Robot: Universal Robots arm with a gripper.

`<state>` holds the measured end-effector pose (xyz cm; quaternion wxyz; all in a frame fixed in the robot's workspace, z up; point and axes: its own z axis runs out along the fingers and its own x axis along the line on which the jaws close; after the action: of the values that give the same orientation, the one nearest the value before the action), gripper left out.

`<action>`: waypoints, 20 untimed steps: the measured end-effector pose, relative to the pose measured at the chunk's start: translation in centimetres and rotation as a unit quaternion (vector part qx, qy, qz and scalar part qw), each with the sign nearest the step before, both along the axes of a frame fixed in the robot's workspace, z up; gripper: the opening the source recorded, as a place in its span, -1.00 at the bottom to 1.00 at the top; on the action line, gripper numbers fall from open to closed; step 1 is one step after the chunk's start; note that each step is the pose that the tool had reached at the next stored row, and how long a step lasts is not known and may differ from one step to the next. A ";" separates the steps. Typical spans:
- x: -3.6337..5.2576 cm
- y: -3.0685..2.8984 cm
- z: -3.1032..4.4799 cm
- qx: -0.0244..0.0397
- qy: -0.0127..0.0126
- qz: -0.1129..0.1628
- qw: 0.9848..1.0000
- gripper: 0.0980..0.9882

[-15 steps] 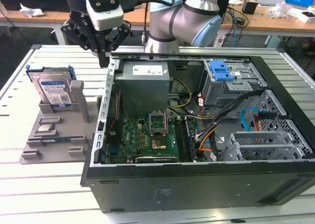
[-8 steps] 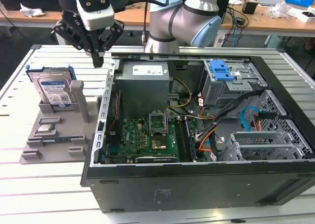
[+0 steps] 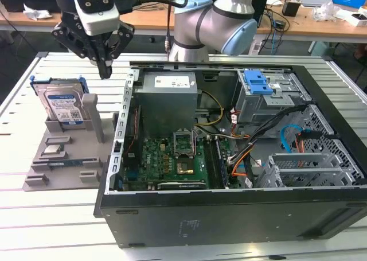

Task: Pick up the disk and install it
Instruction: 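Reach for the disk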

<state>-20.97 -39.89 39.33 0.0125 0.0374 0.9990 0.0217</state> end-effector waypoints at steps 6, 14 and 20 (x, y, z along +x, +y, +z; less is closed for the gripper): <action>-1.14 0.00 0.00 0.000 0.000 0.000 1.000 -0.98; -2.60 0.00 0.00 0.000 0.000 0.000 1.000 -0.98; -4.05 0.00 0.00 0.000 0.000 0.000 1.000 -0.98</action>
<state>-25.02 -39.88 39.33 0.0125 0.0374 0.9990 0.0217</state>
